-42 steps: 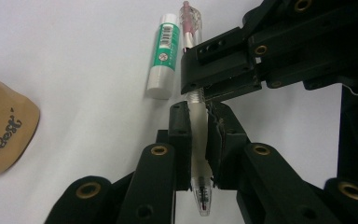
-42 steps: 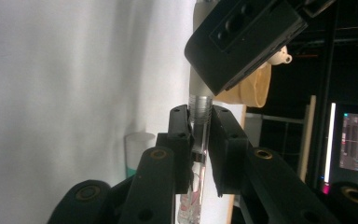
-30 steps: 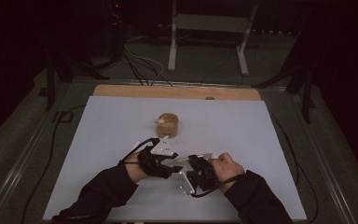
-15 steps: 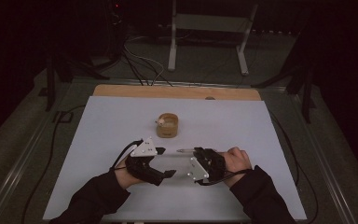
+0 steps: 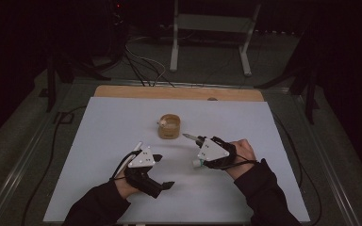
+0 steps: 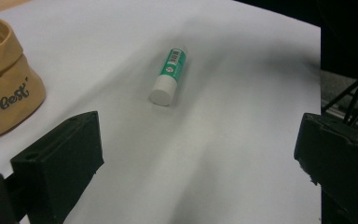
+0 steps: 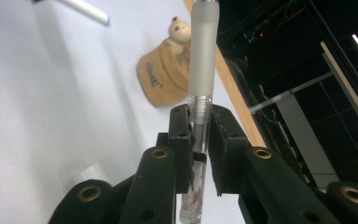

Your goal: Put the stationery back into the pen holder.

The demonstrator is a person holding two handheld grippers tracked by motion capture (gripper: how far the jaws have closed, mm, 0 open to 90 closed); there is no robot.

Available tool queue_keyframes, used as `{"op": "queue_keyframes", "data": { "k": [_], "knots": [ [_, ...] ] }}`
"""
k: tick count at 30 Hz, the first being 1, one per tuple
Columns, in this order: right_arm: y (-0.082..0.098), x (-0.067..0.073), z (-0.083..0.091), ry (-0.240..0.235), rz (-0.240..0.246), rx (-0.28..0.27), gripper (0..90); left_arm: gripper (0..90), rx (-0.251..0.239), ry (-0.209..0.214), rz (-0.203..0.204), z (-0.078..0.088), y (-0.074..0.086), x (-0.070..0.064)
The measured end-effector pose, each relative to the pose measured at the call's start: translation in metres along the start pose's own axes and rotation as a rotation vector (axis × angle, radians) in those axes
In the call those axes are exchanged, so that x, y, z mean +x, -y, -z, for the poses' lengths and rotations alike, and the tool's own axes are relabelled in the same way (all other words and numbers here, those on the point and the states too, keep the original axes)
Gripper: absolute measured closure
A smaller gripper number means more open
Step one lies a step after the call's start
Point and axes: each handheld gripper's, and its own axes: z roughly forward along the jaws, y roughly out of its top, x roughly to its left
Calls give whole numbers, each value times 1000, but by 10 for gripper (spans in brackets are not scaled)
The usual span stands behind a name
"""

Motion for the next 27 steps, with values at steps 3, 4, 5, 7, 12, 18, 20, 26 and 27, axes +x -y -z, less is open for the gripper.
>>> {"op": "queue_keyframes", "data": {
  "k": [3,4,5,7,12,18,20,26,27],
  "knots": [
    [-1,-7,-1,-9,-46,-24,797,3,-12,-3,8,0,5,1],
    [-1,-10,-2,-9,-60,-32,797,3,-15,-1,6,0,6,2],
    [-1,-12,-3,-14,-73,-35,797,3,-17,-5,5,0,7,2],
    [-2,-16,-5,-17,-101,-51,797,3,-23,-7,-4,1,8,2],
    [-3,-26,-12,-44,-186,-86,797,3,-40,-20,-5,2,10,2],
    [-9,-35,-19,-57,-240,-116,797,3,-31,-12,0,3,14,2],
    [-12,-37,-21,-54,-249,-123,797,4,-35,-11,8,3,16,2],
    [-21,-43,-29,-58,-270,-138,797,3,-51,2,22,4,19,3],
    [-22,-44,-31,-58,-274,-142,796,4,-47,1,19,4,19,2]
  ]
}}
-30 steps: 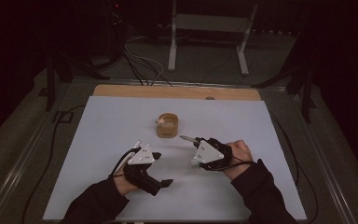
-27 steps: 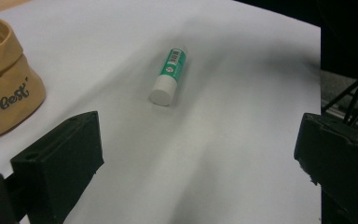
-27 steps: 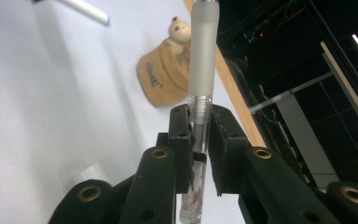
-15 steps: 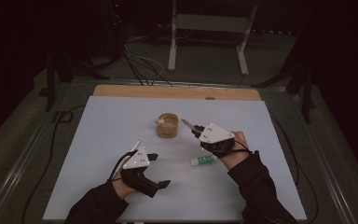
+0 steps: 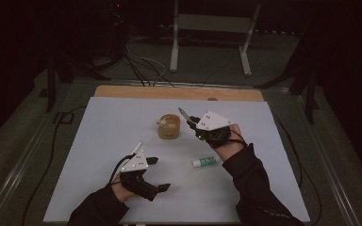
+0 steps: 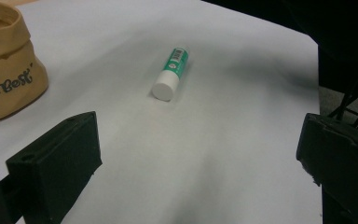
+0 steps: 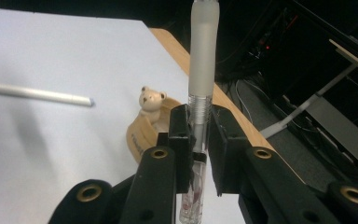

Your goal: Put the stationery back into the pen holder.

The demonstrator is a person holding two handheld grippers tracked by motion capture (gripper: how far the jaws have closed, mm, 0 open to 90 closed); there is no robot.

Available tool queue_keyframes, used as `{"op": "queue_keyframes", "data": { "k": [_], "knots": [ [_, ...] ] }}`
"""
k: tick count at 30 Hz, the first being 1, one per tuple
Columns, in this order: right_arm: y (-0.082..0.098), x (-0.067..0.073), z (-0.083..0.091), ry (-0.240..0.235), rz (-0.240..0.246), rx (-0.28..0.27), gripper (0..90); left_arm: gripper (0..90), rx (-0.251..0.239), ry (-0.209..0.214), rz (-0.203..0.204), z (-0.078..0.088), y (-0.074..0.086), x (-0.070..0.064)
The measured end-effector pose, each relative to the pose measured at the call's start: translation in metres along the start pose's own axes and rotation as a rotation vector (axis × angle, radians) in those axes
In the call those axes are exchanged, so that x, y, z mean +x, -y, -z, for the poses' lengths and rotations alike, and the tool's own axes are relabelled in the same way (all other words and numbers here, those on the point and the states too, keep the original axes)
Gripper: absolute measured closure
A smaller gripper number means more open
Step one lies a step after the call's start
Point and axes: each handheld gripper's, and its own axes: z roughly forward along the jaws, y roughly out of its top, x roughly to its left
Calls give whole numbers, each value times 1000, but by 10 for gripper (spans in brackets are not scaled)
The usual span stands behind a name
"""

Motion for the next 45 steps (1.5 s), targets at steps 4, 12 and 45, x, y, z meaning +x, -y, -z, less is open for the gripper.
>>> {"op": "queue_keyframes", "data": {
  "k": [4,12,45],
  "knots": [
    [-4,-4,-9,1,-35,-12,796,4,0,-6,-5,-1,0,-2],
    [-10,-15,-24,4,-101,-19,797,4,-2,-12,-2,0,1,-1],
    [-14,-33,-84,-24,-394,-59,796,4,-9,-11,-6,0,3,0]
  ]
}}
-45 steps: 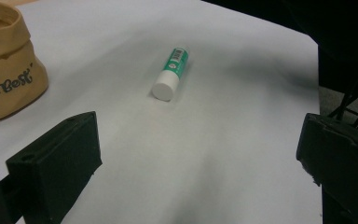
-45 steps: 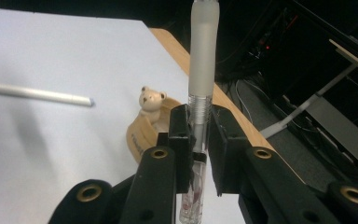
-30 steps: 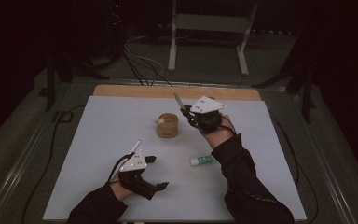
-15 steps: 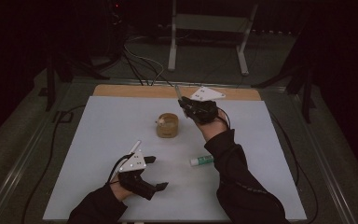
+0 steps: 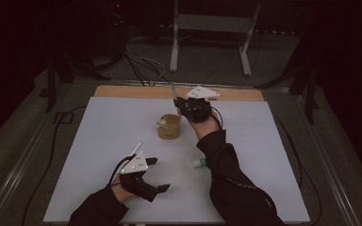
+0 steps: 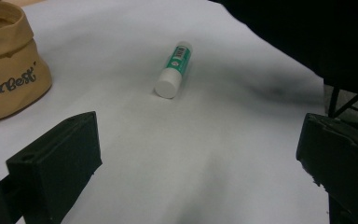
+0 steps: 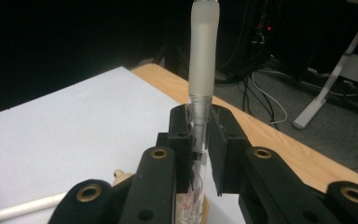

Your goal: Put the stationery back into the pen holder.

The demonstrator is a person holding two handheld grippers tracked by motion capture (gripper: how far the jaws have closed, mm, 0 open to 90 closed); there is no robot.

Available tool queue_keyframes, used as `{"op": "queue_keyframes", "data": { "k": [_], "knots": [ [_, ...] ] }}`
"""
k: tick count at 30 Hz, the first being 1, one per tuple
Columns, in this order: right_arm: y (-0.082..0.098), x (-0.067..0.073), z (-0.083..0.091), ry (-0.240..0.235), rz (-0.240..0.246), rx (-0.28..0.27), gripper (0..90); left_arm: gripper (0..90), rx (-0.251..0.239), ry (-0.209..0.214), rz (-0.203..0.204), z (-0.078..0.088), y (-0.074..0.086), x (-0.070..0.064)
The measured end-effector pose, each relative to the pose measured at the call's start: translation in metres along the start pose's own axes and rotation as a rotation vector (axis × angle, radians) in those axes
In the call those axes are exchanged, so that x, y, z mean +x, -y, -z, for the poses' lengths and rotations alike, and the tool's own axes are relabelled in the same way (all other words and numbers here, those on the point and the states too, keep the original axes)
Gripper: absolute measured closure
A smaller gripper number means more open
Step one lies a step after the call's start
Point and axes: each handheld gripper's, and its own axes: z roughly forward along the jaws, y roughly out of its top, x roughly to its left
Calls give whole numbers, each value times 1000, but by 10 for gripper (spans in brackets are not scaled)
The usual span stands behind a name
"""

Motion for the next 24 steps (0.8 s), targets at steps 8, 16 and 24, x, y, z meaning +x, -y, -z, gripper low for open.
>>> {"op": "queue_keyframes", "data": {
  "k": [8,16,24],
  "knots": [
    [9,1,-17,-21,-37,28,796,4,4,11,-4,-1,0,-1],
    [15,3,-30,-29,-64,47,795,4,5,14,-3,-2,0,-1],
    [19,4,-40,-39,-68,67,794,4,7,10,-8,-1,0,-1]
  ]
}}
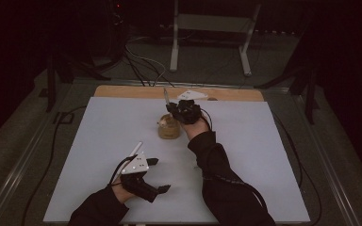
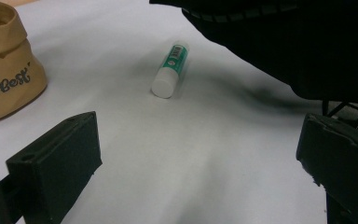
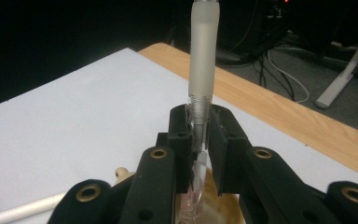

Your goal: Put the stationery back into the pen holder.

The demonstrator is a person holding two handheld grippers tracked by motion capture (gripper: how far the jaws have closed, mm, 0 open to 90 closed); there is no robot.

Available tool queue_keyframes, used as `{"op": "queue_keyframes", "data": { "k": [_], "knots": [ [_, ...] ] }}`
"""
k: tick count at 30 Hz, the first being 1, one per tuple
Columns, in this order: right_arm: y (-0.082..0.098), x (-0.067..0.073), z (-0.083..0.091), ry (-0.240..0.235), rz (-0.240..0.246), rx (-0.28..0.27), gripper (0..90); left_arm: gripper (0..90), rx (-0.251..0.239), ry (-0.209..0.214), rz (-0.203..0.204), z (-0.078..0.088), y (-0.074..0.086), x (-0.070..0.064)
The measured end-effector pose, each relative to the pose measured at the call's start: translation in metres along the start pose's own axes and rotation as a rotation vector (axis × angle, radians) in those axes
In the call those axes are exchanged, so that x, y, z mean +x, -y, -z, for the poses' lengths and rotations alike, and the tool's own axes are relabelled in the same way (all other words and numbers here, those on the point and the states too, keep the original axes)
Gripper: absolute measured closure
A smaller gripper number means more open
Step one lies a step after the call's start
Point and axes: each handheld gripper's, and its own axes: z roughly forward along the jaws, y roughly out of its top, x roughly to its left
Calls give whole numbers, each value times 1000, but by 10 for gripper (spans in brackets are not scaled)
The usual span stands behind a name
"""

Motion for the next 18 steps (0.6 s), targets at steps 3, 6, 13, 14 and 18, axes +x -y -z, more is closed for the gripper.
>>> {"op": "queue_keyframes", "data": {
  "k": [3,6,13,14,18],
  "knots": [
    [2,-2,-3,-9,-14,10,794,4,0,-2,3,0,0,0],
    [4,-2,-7,-17,-20,30,793,4,2,-9,6,0,0,0],
    [7,-4,-14,-31,-36,64,788,4,0,-8,11,0,-1,1],
    [7,-3,-14,-33,-36,64,785,4,0,-8,10,0,-1,0],
    [4,-5,-10,-68,-70,31,678,4,-5,-8,7,1,-1,0]
  ]
}}
